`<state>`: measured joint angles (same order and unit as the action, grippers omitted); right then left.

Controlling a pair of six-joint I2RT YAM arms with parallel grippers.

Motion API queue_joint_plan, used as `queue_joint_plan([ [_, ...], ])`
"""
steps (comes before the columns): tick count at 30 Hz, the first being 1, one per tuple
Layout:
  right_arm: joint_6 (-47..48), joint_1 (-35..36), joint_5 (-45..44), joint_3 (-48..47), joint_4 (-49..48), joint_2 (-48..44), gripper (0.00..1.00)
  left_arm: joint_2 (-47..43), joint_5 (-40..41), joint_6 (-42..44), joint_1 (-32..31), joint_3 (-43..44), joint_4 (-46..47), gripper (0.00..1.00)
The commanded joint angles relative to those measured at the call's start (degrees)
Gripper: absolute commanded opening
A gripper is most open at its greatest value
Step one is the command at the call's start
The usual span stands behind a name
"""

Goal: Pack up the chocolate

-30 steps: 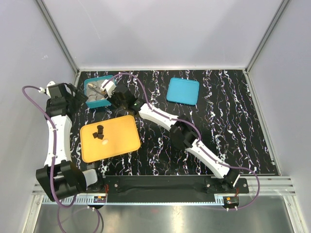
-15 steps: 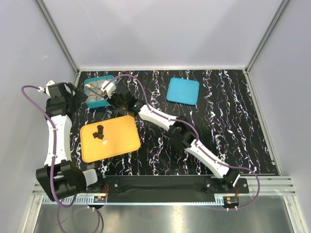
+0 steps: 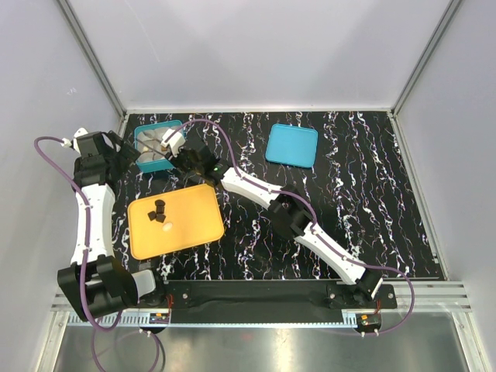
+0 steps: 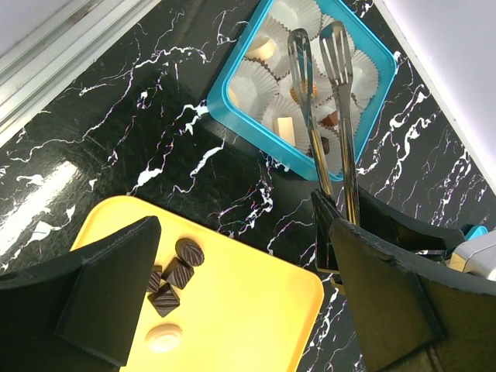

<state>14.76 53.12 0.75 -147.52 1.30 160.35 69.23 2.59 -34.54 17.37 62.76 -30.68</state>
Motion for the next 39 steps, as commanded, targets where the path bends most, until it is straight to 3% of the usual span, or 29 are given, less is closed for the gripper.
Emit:
queue_joint_plan([
  [1, 0.09, -0.83, 0.56, -2.86, -4.03, -0.22, 0.48, -0.50, -0.66, -0.17, 0.39, -0.10, 3.17, 0.99],
  [14, 2.46, -1.00, 0.13, 0.04, -2.53, -6.54, 0.43, -1.82, -1.44, 0.97, 0.30, 1.13, 1.67, 0.99],
  [21, 1.59, -1.00, -2.07, 14.77, -3.15, -21.45, 0.39, -4.45, -4.52, 3.25, 0.30, 3.42, -2.28, 0.99],
  [30, -10.26, 0.57, -5.14, 44.05, -1.57, -46.85, 0.38, -10.69, -14.18, 3.08, 0.13, 0.79, -4.22, 0.99],
  [34, -17.47, 3.30, -12.86, 46.62, 13.34, -51.80, 0.36, -14.82, -18.31, 4.13, -0.93, -4.04, -4.39, 0.99],
  [39, -28.53, 6.11, -18.77, 52.95, 20.57, -57.77, 0.36, -18.87, -19.55, 6.15, -2.42, -8.79, -6.67, 0.99],
])
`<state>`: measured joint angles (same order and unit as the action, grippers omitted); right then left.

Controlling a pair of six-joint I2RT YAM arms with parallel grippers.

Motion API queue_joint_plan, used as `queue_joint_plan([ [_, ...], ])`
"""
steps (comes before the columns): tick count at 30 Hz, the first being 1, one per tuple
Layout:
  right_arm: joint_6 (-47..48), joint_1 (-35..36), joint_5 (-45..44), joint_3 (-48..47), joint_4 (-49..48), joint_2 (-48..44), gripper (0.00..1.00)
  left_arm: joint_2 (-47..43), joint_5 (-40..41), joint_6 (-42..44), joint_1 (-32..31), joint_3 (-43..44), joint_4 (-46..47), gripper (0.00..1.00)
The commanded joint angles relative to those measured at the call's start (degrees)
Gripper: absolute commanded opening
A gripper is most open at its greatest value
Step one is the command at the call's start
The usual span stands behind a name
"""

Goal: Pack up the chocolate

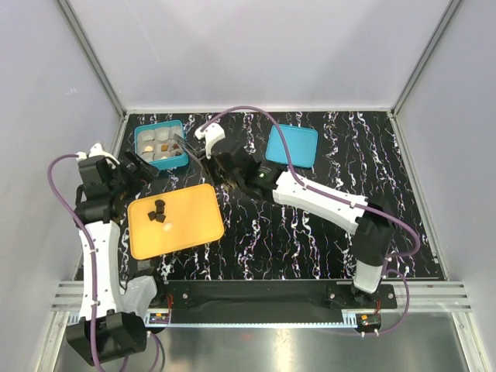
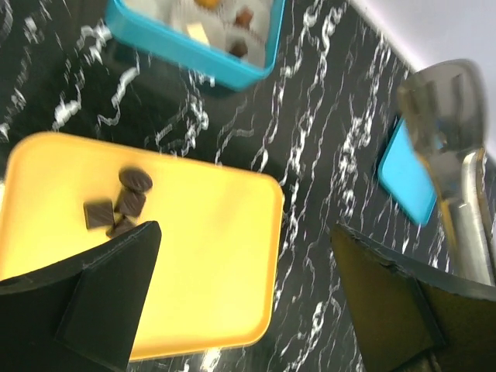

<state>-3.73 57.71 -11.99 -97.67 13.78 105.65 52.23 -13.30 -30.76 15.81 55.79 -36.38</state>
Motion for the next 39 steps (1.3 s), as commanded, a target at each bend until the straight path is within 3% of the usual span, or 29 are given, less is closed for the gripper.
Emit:
queue_joint_plan([
  [1, -11.90, 1.61, -6.81, 3.79, 10.11, -3.69, 0.36, -2.47, -3.84, 2.37, -1.83, -3.22, -1.06, 0.98],
  [3, -16.37, 1.61, -9.27, 6.08, 11.70, -5.09, 0.37, -3.71, -4.10, 2.37, -3.41, -4.11, -1.32, 0.98],
  [12, -26.15, 1.61, -22.80, 13.99, 17.32, -3.43, 0.36, 0.24, 6.96, -0.17, -22.39, -0.25, -2.99, 0.99],
  [15, -31.15, 1.53, -25.10, 16.19, 18.91, -2.90, 0.37, -0.80, 11.88, -2.10, -23.98, -1.64, -3.08, 0.95],
  [18, -36.51, 1.53, -25.01, 18.65, 20.83, -1.94, 0.38, -4.06, 13.21, -2.37, -23.99, -4.81, -1.33, 0.97],
  [25, -46.54, 1.53, -24.93, 27.51, 17.95, -0.97, 0.40, -2.39, 10.92, 3.25, -23.99, -2.45, -6.76, 0.99],
  [31, -50.94, 1.53, -24.40, 28.24, 16.63, 1.84, 0.47, -5.03, 8.20, 5.37, -24.16, -0.86, -7.65, 0.99],
  [36, -52.35, 1.53, -23.35, 28.23, 16.72, 2.46, 0.71, -6.78, 3.90, 6.94, -24.95, -1.38, -7.31, 0.99],
  [39, -52.52, 1.53, -22.20, 27.53, 18.64, 1.06, 0.88, -8.63, 5.65, 6.94, -25.04, -2.17, -7.91, 0.99],
])
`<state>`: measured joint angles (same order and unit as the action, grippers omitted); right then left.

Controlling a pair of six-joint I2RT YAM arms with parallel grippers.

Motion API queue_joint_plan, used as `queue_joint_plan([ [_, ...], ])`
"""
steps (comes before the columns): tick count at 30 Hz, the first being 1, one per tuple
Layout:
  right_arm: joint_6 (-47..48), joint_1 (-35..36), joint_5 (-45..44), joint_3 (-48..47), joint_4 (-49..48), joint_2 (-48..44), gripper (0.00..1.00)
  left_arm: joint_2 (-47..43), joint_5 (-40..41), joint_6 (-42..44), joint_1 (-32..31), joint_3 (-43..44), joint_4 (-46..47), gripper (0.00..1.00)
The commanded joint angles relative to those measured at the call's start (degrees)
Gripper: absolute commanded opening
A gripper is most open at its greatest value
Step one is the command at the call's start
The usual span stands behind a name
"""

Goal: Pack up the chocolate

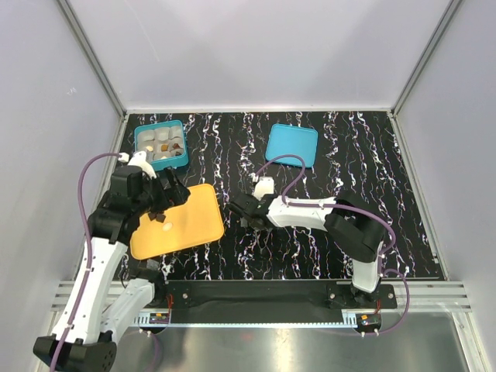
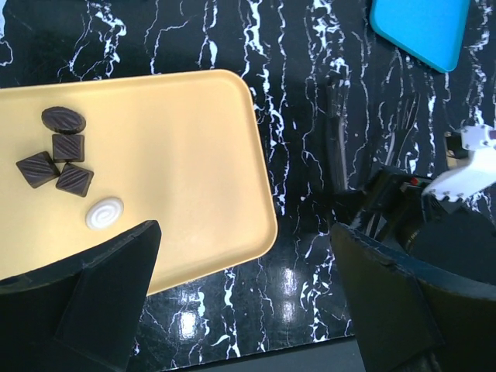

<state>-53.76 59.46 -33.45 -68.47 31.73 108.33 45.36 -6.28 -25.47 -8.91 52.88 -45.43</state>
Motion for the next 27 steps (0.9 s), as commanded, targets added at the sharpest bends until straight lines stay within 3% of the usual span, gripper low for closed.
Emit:
queue_joint_plan([
  [1, -2.49, -0.22, -0.48, -2.28, 1.32, -2.33, 0.93, -1.60, 0.20, 2.18, -0.32, 0.90, -0.09, 0.99],
  [7, 1.54, -1.01, -1.18, -3.60, 4.92, -14.97, 1.00, -1.15, 0.92, 4.12, -2.42, 1.26, -1.24, 0.99],
  [10, 4.62, -3.99, 2.06, -3.61, 6.07, -23.58, 1.00, -0.98, 3.11, 1.41, -7.60, 0.91, 0.42, 0.99],
  [13, 11.72, -8.12, 3.49, -5.17, 7.38, -34.90, 1.00, 1.12, 9.23, -4.46, -17.78, 0.21, 2.35, 0.98],
  [14, 13.31, -8.92, 2.87, -5.97, 9.04, -36.95, 0.99, 2.26, 11.53, -6.32, -24.42, 0.20, 2.80, 0.98],
  [20, 20.00, -12.97, -0.82, -12.92, 15.56, -48.64, 1.00, 19.30, 26.75, -18.64, -47.66, 1.52, 9.03, 0.99],
  [27, 20.36, -12.97, 2.08, -6.42, 12.84, -59.81, 1.00, 39.67, 28.60, -21.28, -52.44, 9.85, 13.79, 0.99],
])
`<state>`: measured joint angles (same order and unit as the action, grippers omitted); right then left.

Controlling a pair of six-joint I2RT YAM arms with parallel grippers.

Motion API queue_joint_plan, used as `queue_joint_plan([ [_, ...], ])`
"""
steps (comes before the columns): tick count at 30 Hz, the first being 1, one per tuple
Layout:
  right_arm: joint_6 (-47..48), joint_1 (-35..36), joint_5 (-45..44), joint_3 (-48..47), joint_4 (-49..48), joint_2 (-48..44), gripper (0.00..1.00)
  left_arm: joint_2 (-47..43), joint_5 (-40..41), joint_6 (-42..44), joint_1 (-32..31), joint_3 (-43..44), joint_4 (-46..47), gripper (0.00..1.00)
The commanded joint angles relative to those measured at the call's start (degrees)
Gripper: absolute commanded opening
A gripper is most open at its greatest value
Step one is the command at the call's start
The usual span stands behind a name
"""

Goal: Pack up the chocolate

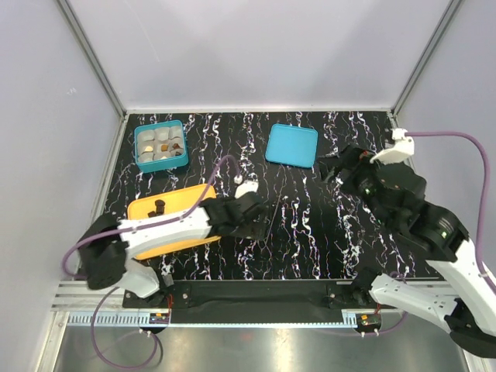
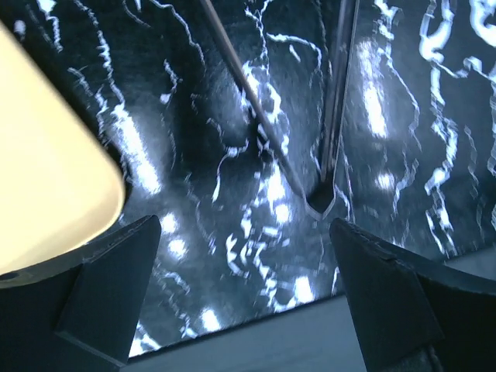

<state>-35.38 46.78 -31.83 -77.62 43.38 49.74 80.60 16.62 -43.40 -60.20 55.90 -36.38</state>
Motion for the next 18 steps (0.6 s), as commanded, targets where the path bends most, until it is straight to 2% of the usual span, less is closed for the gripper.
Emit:
queue_joint_plan([
  [1, 1.98, -0.38, 0.11, 4.22, 1.01, -2.70, 0.99, 6.13, 5.96, -4.14, -1.40, 7.90, 4.22, 0.99],
  [6, 2.33, -0.29, -0.60, 8.27, -1.62, -6.75, 1.00, 13.08, 5.00, -5.47, -2.46, 10.46, 7.02, 0.99],
  [18, 4.44, -0.29, 0.72, 9.68, -3.56, -8.60, 1.00, 23.11, 4.82, -7.93, -2.55, 14.15, 8.43, 0.98],
])
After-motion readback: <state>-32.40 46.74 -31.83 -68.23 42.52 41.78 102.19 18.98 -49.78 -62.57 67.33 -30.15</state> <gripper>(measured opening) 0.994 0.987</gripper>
